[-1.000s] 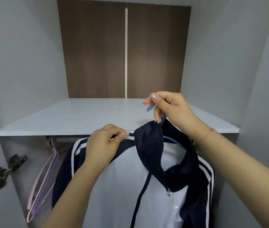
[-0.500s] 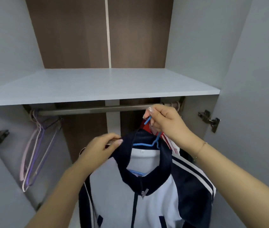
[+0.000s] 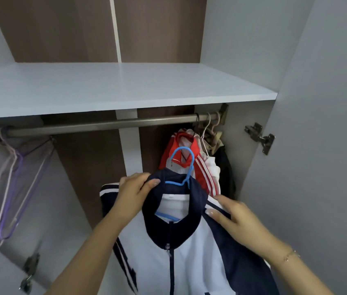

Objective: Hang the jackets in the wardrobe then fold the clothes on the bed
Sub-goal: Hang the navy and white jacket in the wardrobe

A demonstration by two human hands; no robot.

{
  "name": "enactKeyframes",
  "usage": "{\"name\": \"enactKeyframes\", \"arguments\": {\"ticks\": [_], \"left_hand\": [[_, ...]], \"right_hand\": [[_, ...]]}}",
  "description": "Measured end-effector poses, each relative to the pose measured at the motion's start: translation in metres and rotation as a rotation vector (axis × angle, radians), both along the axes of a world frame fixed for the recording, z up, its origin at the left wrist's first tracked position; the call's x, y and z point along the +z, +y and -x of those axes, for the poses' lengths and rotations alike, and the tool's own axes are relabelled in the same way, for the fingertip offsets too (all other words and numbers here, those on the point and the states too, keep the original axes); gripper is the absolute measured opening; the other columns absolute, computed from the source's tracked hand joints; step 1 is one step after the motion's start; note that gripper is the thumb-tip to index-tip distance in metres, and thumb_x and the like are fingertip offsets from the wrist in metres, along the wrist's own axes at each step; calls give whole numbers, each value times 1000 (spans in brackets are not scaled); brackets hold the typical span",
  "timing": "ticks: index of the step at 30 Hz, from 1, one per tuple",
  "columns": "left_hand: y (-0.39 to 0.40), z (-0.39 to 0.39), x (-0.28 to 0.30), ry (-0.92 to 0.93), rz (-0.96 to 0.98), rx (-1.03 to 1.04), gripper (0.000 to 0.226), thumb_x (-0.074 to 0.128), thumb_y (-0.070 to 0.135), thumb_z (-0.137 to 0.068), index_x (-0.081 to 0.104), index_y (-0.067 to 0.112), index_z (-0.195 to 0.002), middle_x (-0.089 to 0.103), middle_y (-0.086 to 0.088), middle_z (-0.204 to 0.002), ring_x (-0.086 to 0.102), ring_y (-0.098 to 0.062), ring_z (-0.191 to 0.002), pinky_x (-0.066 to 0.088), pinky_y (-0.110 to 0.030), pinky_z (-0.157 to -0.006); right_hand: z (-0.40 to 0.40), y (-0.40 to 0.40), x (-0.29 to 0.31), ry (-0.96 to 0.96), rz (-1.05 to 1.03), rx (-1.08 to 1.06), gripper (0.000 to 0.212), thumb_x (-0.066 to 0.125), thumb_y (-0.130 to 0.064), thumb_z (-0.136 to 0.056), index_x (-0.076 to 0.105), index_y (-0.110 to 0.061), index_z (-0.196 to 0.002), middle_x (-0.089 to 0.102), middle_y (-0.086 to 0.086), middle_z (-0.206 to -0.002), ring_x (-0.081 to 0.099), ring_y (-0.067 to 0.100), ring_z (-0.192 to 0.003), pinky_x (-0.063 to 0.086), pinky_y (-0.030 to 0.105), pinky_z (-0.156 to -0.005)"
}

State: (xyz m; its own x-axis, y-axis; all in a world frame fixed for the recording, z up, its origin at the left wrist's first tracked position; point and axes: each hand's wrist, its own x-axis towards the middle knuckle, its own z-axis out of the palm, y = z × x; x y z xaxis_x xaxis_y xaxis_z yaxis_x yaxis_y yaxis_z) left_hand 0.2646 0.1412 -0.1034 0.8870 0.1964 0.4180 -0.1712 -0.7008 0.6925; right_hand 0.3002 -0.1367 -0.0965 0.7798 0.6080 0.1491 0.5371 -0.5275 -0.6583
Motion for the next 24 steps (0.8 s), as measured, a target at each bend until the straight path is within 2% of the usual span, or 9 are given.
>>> {"name": "enactKeyframes", "arguments": {"ticks": [2, 4, 6, 9, 12, 15, 17, 20, 24], "left_hand": [[-10, -18, 1, 3, -19, 28, 34, 48, 44, -92, 48, 27, -63, 48, 9, -59, 50, -17, -63, 42, -44, -71], [-13, -37, -2, -28, 28, 75, 27, 56, 30, -96, 66, 14, -77, 61, 3, -78, 59, -21, -79, 46, -44, -82], [-12, -49, -3, -97, 159, 137, 13, 60, 16, -97, 71, 11, -102, 63, 7, -103, 60, -16, -103, 47, -30, -93], [-15, -51, -1, -140, 425, 198, 26, 55, 10, -98, 64, 27, -116, 58, 18, -118, 56, 3, -112, 41, -10, -95], [-18, -50, -8, -19, 658, 218, 29, 53, 15, -100, 64, 38, -115, 60, 14, -124, 56, 4, -113, 42, -22, -102], [-16, -49, -14, 53, 786, 248, 30, 51, 10, -100, 66, 27, -120, 62, 2, -128, 57, -15, -121, 42, -40, -109], [-15, -49, -17, 58, 818, 289, 30, 51, 6, -100, 67, 24, -118, 66, 1, -125, 60, -17, -118, 47, -34, -104], [-18, -50, -19, 77, 842, 285, 30, 52, 4, -98, 68, 25, -113, 70, 8, -116, 65, -5, -107, 50, -10, -83], [-28, -57, -26, 84, 838, 311, 32, 47, -2, -99, 67, 15, -117, 69, 4, -115, 65, 5, -95, 48, -7, -79]], "right_hand": [[-6, 6, -13, 22, -169, -64, 23, 54, -34, -97, 61, -19, -81, 62, -10, -68, 52, -1, -63, 46, 22, -63], [-19, 16, -23, 57, -291, -162, 30, 56, -25, -98, 54, -21, -68, 54, -12, -59, 46, 0, -57, 39, 17, -58], [-38, 30, -29, 96, -344, -245, 37, 57, -23, -98, 48, -18, -63, 47, -11, -56, 39, 2, -55, 36, 22, -56], [-76, 61, -26, 108, -396, -287, 37, 56, -21, -99, 51, -6, -65, 51, -2, -63, 43, 11, -65, 37, 21, -58], [-117, 94, -13, 131, -441, -345, 36, 53, -21, -100, 59, -5, -69, 51, -6, -63, 50, -3, -62, 36, 9, -56], [-158, 122, -6, 186, -437, -385, 44, 50, -22, -102, 40, -19, -59, 40, -11, -52, 41, 4, -47, 30, 14, -47], [-184, 133, -11, 228, -444, -382, 44, 48, -21, -102, 36, -22, -60, 39, -6, -55, 37, 8, -53, 32, 23, -54], [-207, 141, -32, 291, -377, -382, 32, 46, -22, -103, 51, -14, -73, 51, 1, -66, 48, 15, -64, 40, 30, -69], [-210, 138, -60, 294, -330, -335, 21, 45, -18, -102, 57, -11, -86, 47, -5, -59, 45, 11, -55, 37, 26, -57]]}}
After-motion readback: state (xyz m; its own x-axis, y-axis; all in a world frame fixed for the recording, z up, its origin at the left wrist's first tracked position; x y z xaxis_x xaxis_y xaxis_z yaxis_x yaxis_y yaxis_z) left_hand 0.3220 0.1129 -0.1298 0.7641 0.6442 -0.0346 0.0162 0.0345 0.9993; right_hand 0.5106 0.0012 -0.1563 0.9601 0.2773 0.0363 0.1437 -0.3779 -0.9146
